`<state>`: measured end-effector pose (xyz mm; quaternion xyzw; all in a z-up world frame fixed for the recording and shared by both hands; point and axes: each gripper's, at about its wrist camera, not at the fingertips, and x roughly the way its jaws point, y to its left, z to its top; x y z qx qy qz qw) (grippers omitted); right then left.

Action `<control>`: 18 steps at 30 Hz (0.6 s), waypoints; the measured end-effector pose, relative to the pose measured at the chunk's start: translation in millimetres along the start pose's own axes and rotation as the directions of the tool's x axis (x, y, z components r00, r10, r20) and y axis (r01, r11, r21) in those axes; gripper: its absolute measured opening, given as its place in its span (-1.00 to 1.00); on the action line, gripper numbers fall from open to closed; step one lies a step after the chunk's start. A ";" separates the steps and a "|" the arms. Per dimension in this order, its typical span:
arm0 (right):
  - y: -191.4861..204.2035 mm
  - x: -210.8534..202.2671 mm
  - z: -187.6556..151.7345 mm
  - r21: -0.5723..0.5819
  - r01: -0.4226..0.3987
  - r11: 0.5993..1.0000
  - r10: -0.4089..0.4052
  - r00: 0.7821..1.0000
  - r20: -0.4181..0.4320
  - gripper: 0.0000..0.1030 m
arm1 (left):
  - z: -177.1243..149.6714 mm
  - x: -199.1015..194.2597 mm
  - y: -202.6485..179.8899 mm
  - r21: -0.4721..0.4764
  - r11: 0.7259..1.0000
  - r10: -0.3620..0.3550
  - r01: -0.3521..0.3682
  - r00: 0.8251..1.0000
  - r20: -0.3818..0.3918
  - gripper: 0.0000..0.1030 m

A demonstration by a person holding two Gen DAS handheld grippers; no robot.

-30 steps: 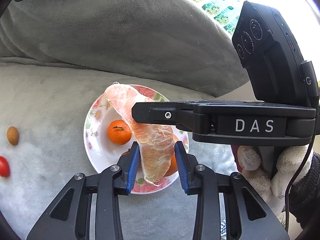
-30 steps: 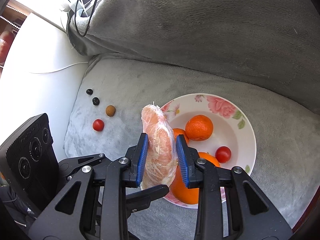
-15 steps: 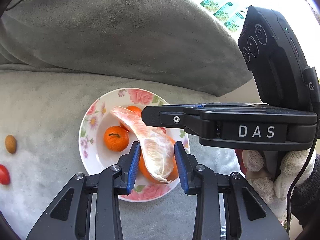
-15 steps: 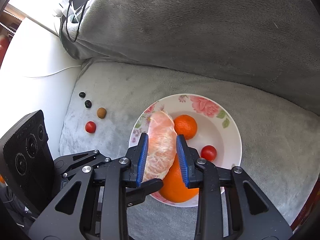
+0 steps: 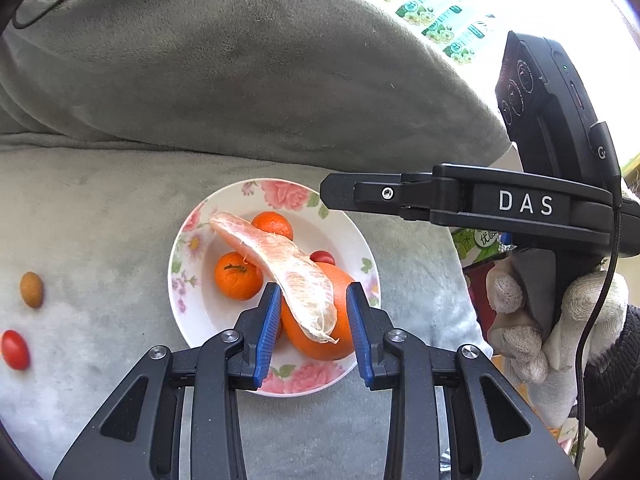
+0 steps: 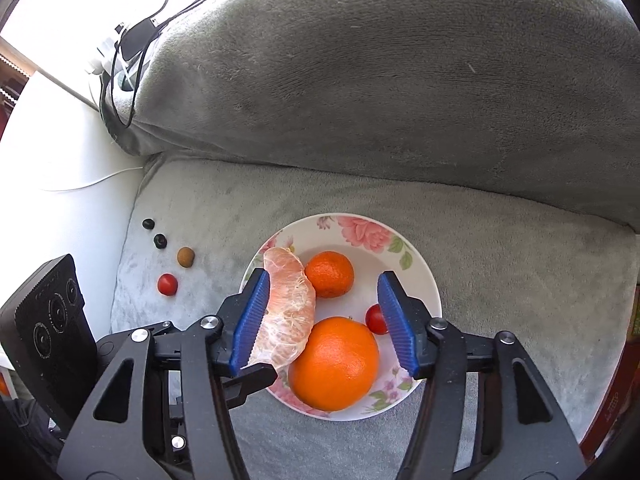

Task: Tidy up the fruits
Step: 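Open both tools to drop the pomelo segment into the bowl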

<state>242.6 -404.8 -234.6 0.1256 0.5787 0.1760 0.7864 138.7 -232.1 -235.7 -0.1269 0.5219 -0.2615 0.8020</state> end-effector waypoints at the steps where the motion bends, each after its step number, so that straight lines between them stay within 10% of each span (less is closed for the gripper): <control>1: -0.6 -0.7 0.2 0.002 0.008 1.000 -0.008 1.000 0.003 0.14 | -1.0 -1.4 0.0 0.003 1.000 0.003 -0.003 1.000 -0.001 -0.37; 12: 1.7 -8.9 -7.7 0.019 0.070 0.997 -0.071 0.996 0.060 0.16 | -3.1 -23.1 1.4 0.035 0.999 0.034 -0.034 0.999 0.019 0.06; 15: 8.4 -12.9 -12.3 -0.005 0.094 0.996 -0.093 0.990 0.107 0.60 | -4.9 -27.3 4.0 0.035 0.999 0.032 -0.033 0.999 0.030 0.13; 18: 14.4 -15.6 -15.5 -0.018 0.103 0.995 -0.099 0.986 0.136 0.61 | -7.3 -32.7 6.3 0.051 0.997 0.053 -0.056 0.997 0.048 0.13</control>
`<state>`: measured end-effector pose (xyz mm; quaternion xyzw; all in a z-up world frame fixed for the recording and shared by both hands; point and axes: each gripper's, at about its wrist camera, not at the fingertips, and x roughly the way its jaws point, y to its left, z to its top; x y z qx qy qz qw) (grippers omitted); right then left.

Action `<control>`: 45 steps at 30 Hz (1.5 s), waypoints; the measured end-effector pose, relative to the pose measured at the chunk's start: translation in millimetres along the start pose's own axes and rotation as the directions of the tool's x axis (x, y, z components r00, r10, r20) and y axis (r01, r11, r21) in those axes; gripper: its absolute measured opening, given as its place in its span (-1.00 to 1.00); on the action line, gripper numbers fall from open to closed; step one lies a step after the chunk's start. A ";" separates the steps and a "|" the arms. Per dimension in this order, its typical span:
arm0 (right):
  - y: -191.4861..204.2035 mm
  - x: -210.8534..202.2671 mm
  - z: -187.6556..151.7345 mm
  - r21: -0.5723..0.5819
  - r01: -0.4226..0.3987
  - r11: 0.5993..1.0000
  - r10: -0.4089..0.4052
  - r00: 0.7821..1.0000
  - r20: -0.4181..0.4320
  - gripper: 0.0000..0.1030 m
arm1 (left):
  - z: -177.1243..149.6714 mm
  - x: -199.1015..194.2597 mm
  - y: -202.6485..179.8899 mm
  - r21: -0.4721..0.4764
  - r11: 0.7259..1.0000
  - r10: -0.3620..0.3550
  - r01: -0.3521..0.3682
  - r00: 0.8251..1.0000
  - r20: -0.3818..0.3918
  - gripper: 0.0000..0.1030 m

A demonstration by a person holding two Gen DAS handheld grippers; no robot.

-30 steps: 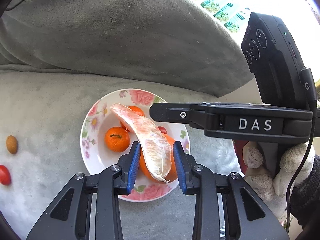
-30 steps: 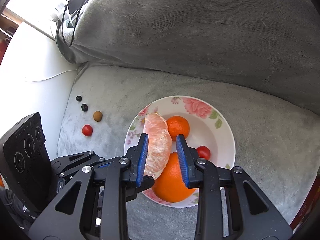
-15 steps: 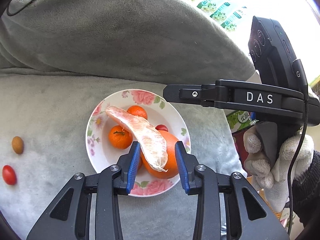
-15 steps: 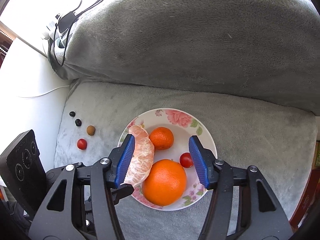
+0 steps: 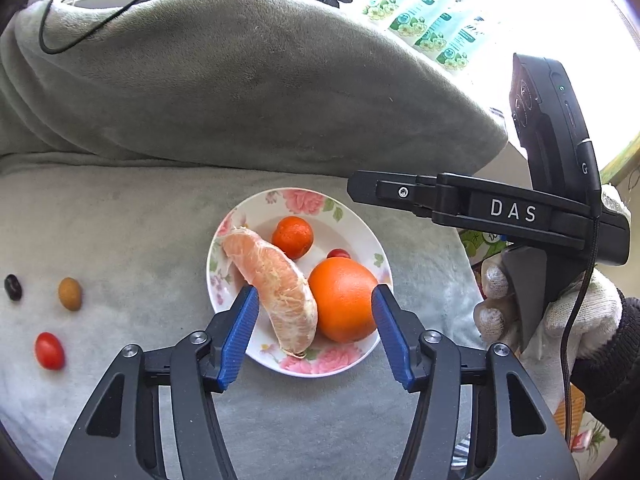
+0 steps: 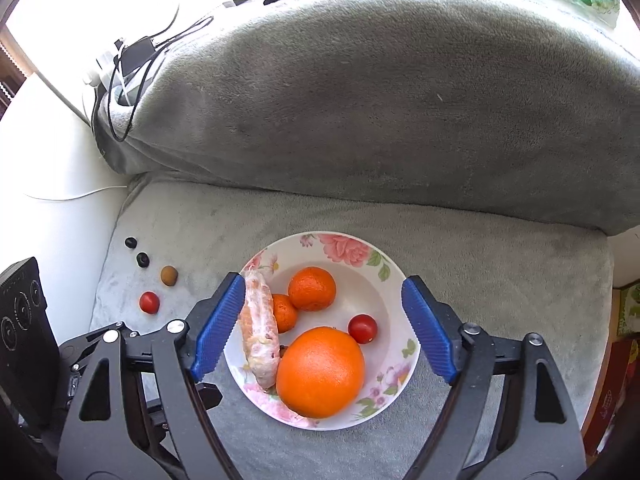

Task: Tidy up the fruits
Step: 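Open both tools to drop the pomelo segment into the bowl, then move the left tool to a cherry tomato while the right tool approaches a brown fruit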

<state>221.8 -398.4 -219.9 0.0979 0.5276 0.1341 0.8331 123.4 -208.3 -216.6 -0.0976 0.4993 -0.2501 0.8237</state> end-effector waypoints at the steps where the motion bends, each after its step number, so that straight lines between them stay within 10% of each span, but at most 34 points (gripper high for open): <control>1: 1.5 -0.6 -1.1 -0.002 -0.001 1.000 0.001 1.000 0.004 0.61 | -0.7 -1.4 1.6 -0.001 1.000 0.004 -0.004 1.000 0.003 0.13; 24: 76.5 0.7 -23.7 -0.115 0.078 0.990 -0.074 0.996 0.041 0.61 | -40.7 -60.9 91.1 -0.101 0.979 0.177 -0.175 0.984 0.013 0.20; 45: 157.9 71.8 -8.9 -0.229 -0.127 0.965 0.110 0.990 -0.083 0.50 | -81.6 -80.4 177.6 -0.256 0.939 0.241 -0.231 0.970 0.010 -0.02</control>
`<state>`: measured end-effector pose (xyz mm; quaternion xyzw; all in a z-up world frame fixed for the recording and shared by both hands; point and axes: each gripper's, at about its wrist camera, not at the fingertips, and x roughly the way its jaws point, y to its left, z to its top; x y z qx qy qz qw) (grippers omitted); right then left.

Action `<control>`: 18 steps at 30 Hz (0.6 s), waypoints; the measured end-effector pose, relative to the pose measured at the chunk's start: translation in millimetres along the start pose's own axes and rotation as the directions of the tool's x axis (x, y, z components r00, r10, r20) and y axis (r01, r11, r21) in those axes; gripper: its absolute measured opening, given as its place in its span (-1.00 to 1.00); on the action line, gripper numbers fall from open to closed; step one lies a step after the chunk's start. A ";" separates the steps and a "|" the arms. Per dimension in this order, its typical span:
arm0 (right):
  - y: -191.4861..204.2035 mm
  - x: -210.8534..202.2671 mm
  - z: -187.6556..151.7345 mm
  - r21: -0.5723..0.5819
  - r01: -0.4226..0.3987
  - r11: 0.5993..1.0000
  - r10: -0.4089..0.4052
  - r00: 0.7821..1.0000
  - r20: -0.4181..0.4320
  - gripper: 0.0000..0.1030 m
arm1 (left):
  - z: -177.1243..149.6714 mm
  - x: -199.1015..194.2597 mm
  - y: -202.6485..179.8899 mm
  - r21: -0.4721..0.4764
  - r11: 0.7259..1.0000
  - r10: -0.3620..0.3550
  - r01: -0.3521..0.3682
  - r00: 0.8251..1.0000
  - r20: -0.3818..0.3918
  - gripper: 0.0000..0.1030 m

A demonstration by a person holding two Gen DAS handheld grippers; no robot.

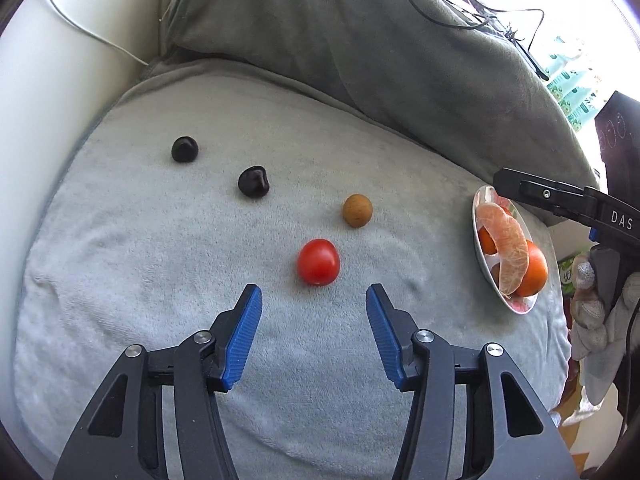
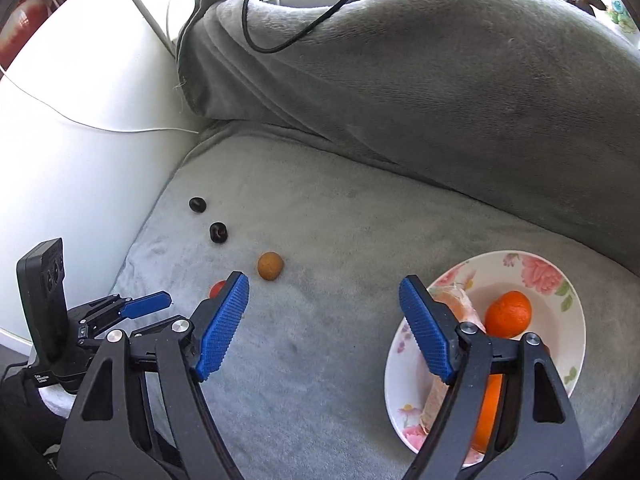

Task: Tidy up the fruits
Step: 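Move the left tool to a cherry tomato while the right tool approaches a brown fruit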

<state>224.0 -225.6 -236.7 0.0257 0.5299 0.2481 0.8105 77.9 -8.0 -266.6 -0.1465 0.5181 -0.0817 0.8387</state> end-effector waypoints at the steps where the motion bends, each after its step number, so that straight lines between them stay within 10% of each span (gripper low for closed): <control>1: 2.8 5.3 1.6 -0.011 -0.004 1.000 0.004 1.000 -0.008 0.48 | 0.4 1.8 0.8 -0.004 1.000 -0.007 0.007 1.000 -0.003 -0.06; 18: 40.9 91.8 14.6 -0.119 -0.074 0.990 0.053 0.983 -0.176 -0.10 | 9.1 38.7 -2.5 0.004 0.999 -0.034 0.034 0.998 -0.048 -0.24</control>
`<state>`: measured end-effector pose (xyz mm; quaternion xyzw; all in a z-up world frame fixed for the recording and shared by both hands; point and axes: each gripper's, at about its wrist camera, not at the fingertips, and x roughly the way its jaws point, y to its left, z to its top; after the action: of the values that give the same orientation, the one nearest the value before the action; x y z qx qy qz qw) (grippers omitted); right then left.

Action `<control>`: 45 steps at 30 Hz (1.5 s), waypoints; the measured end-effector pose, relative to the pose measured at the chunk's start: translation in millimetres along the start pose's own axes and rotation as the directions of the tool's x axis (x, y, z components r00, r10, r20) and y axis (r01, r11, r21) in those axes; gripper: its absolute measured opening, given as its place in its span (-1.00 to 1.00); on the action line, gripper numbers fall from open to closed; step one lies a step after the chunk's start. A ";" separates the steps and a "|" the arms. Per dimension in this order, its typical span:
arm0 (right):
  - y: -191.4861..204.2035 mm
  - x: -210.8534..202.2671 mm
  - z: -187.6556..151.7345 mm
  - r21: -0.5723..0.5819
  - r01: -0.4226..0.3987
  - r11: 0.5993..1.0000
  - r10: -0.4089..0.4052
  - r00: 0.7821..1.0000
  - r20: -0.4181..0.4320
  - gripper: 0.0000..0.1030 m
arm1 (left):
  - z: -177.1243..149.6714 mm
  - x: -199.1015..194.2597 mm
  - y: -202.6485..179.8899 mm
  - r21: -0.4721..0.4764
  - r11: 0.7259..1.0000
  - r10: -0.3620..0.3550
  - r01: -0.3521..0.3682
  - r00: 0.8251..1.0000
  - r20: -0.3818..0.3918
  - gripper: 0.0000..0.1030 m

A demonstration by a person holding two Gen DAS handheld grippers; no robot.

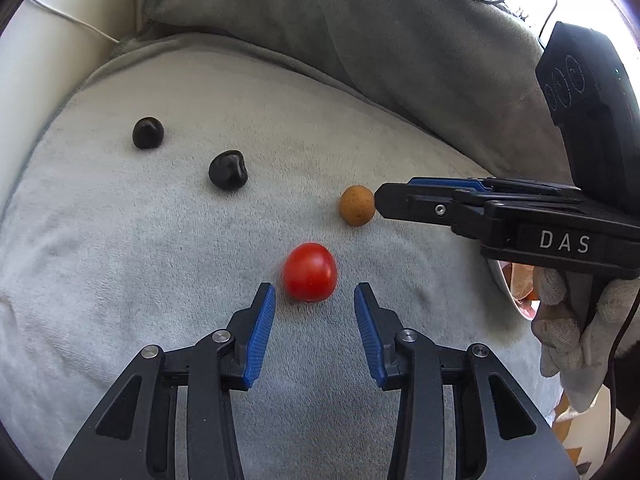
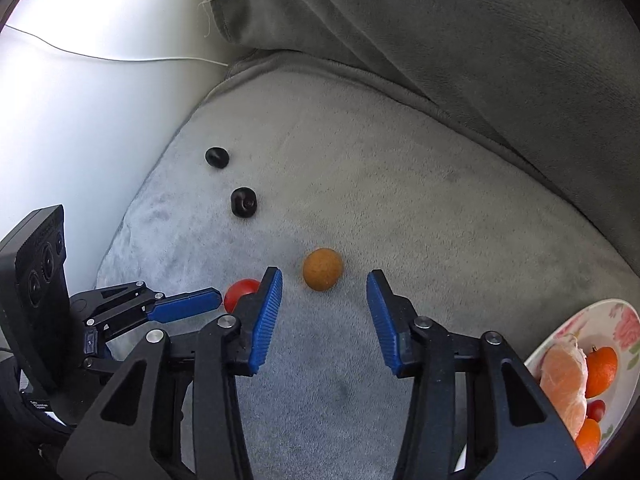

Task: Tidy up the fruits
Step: 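Move the left tool to a cherry tomato while the right tool approaches a brown fruit, then close the left tool on the tomato while the right tool grasps the brown fruit, then carry the tomato and brown fruit into the floral bowl with both tools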

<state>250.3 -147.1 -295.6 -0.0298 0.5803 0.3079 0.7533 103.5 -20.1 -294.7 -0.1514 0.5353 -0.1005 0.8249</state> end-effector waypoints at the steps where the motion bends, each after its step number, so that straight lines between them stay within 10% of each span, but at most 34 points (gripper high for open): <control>1: 0.9 3.2 0.9 -0.004 0.001 1.000 -0.001 1.000 -0.005 -0.10 | 0.7 1.6 -0.7 -0.001 1.000 0.000 0.000 1.000 -0.001 -0.24; 28: 10.7 23.0 8.1 -0.043 0.024 0.999 -0.026 0.999 -0.047 -0.47 | 24.1 44.7 -22.4 0.022 0.999 0.031 -0.031 1.000 0.003 -0.45; 45: -31.9 -59.8 -24.2 0.097 0.025 0.995 -0.035 0.994 0.101 -0.47 | 25.4 20.9 -44.2 0.077 0.997 0.012 -0.016 0.999 0.050 -0.45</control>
<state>237.3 -208.3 -260.1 0.0134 0.5545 0.2695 0.7872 135.0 -64.6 -287.1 -0.1182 0.5116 -0.1113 0.8438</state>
